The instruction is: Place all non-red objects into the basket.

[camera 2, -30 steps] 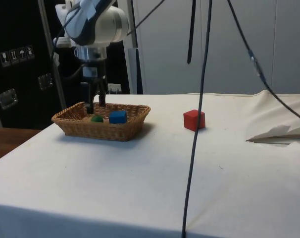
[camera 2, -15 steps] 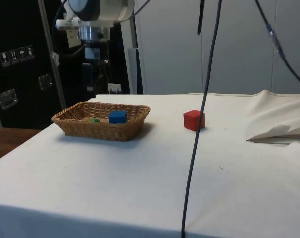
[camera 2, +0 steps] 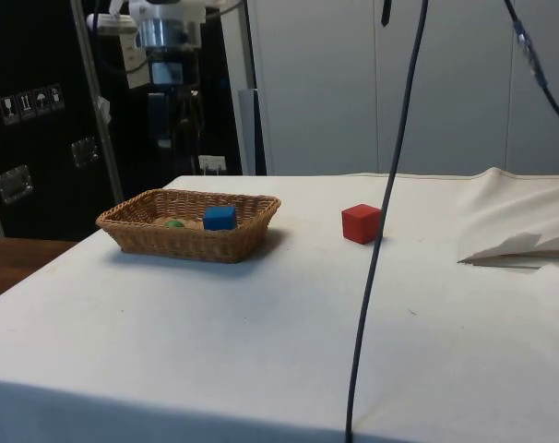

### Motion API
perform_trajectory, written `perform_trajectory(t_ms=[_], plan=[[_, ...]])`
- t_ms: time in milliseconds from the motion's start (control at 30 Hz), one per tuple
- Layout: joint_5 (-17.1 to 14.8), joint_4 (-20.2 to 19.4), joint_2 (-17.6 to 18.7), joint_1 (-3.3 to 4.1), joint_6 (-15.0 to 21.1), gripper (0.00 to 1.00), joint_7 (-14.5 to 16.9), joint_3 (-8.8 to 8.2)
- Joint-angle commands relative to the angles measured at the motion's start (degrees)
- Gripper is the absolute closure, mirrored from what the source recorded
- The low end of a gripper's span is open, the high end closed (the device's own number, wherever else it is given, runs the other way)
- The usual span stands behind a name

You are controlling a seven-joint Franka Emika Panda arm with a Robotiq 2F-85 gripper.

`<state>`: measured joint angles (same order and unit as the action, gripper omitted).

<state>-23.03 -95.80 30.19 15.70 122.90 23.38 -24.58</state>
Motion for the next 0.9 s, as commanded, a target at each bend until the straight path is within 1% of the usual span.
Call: perform_trajectory(t_ms=[0,133,167,200,400,433,467,500,767,800,833,867], plan=[[0.80,-0.29,-0.80,0.57,-0.80,0.00,-0.63,-0.17],[1.55,-0.34,-2.18,1.09,-2.52,0.00,-0.80,-0.06],[0.97,0.00,-1.66,0.63,-2.18,0.00,-0.34,0.11],[1.72,-0.40,-2.46,1.20,-2.86,0.00,-0.80,-0.06],[2.58,-1.03,-4.47,1.83,-4.70,0.00,-0.69,0.11],[2.69,-1.20,-4.81,1.89,-4.87,0.00,-0.69,0.17],[2.18,-0.63,-4.18,1.49,-4.98,0.00,-0.34,0.34],[2.81,-1.38,-5.10,2.01,-5.04,0.00,-0.63,0.23],[3.95,-4.24,-8.31,2.29,-5.50,0.00,-0.29,1.15],[3.50,-3.78,-7.91,1.89,-5.79,0.00,-0.06,1.38],[4.07,-4.70,-8.71,2.29,-5.50,0.00,-0.17,1.32],[4.18,-5.10,-9.05,2.29,-5.44,0.00,-0.11,1.49]])
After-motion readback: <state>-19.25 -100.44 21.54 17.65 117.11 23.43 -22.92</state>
